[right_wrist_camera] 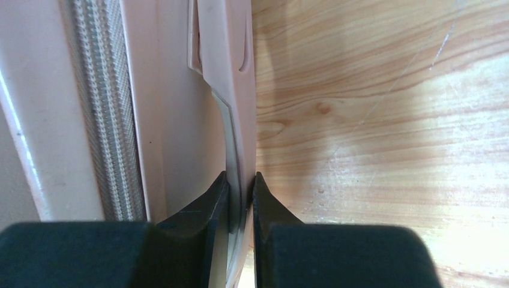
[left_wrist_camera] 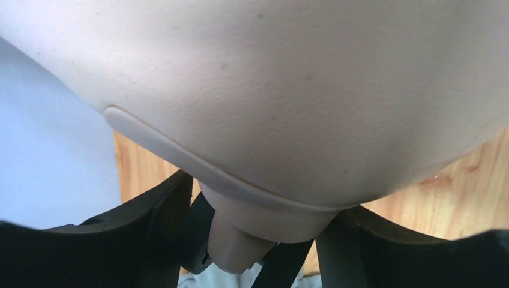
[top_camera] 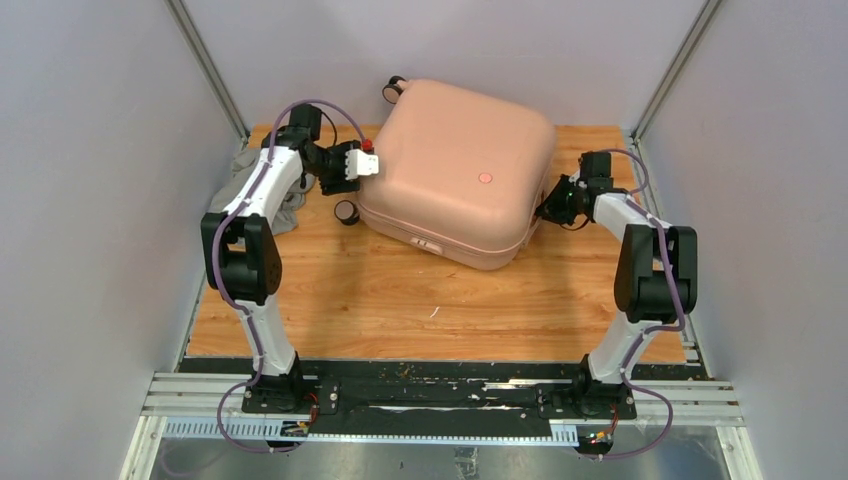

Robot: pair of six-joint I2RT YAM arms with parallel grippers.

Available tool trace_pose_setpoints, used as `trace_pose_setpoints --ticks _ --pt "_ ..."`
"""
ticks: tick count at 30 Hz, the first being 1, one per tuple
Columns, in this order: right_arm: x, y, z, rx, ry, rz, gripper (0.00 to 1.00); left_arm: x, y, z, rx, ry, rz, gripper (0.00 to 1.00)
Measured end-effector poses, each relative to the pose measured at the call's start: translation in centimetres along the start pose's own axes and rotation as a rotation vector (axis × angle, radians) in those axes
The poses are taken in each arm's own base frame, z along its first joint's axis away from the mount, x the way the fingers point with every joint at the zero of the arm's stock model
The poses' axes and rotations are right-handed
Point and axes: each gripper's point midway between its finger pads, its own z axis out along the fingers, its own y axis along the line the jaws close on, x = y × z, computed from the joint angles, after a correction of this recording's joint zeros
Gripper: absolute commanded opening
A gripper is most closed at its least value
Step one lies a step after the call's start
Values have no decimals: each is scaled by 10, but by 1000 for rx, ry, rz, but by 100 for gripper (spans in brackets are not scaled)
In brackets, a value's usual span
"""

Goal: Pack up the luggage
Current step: Zip the luggage at the center of the board.

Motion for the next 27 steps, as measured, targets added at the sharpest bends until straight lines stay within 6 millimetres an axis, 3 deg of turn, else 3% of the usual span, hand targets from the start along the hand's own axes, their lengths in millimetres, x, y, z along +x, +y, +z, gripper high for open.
trace_pose_setpoints --ticks 5,8,11,15,17,23,27 --pt "-4 10 7 -21 -5 -40 16 1 -3 -6 -1 3 -11 48" --pt "-8 21 15 -32 -12 -86 15 5 -15 -18 -13 11 -7 43" --pt "-6 41 24 -64 -21 -155 15 11 -37 -39 -10 35 -33 39" --pt "15 63 29 -117 14 -209 16 25 -51 -74 -35 71 -76 38" --pt "24 69 28 -142 29 -222 23 30 -56 -85 -48 85 -91 36" --pt "38 65 5 -181 -11 -238 46 29 -63 -91 -39 82 -128 19" --pt "38 62 -37 -246 -100 -258 52 24 -60 -97 -42 76 -159 17"
